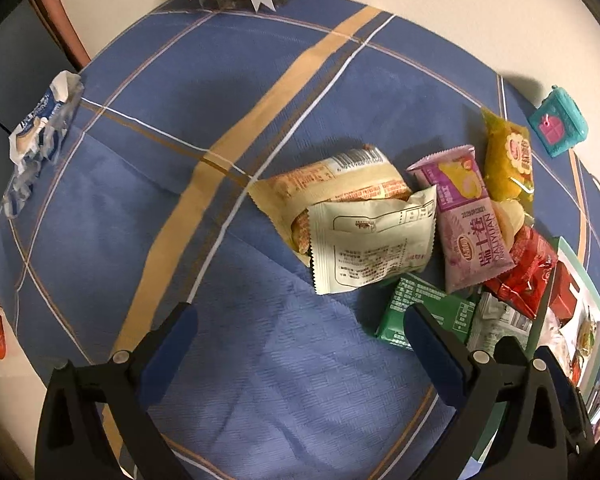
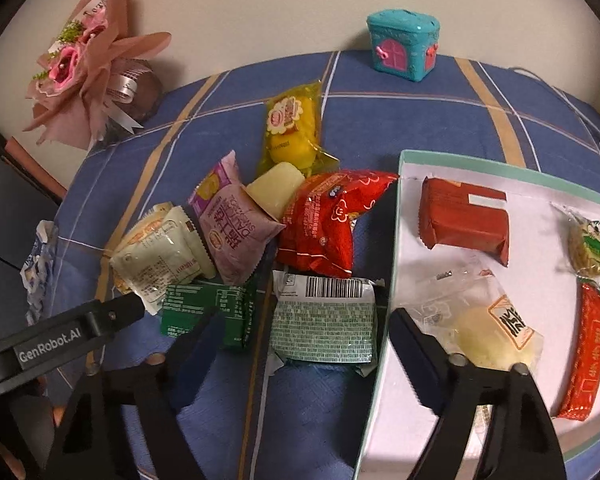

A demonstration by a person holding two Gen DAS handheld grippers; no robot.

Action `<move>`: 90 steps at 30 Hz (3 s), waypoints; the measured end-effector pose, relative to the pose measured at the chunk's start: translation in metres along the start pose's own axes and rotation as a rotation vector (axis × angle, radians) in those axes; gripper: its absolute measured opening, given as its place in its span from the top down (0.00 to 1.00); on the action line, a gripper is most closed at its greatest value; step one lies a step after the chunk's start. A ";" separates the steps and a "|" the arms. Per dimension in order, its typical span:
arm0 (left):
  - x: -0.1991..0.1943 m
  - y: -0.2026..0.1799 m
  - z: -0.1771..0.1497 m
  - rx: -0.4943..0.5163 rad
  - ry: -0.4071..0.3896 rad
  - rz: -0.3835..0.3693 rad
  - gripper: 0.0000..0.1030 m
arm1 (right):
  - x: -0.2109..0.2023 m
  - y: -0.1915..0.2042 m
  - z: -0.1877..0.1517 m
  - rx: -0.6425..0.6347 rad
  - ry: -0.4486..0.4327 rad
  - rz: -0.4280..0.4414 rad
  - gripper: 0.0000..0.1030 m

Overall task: Organize snacks
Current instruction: 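Move both grippers from the tray back over the snack pile, then grasp green-white barcode bag with right gripper while left grasps green rectangular pack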

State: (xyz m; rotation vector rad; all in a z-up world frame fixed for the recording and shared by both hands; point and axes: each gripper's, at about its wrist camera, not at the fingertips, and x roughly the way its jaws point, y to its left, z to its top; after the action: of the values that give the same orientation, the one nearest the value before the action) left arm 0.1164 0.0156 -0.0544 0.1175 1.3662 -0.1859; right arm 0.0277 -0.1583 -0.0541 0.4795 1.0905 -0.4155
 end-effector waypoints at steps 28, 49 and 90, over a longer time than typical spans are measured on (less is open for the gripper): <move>0.014 -0.005 0.009 0.008 0.013 -0.003 0.01 | 0.017 0.010 0.009 -0.044 0.045 -0.060 0.36; 0.002 -0.021 0.010 0.075 0.012 -0.084 0.01 | 0.023 0.026 -0.002 -0.136 0.110 -0.086 0.36; 0.064 -0.080 0.020 0.105 0.122 -0.006 0.01 | 0.024 0.035 -0.008 -0.238 0.140 -0.118 0.38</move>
State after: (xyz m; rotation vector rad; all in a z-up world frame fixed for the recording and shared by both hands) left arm 0.1315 -0.0702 -0.1111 0.2156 1.4785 -0.2597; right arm 0.0507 -0.1269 -0.0736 0.2374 1.2902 -0.3534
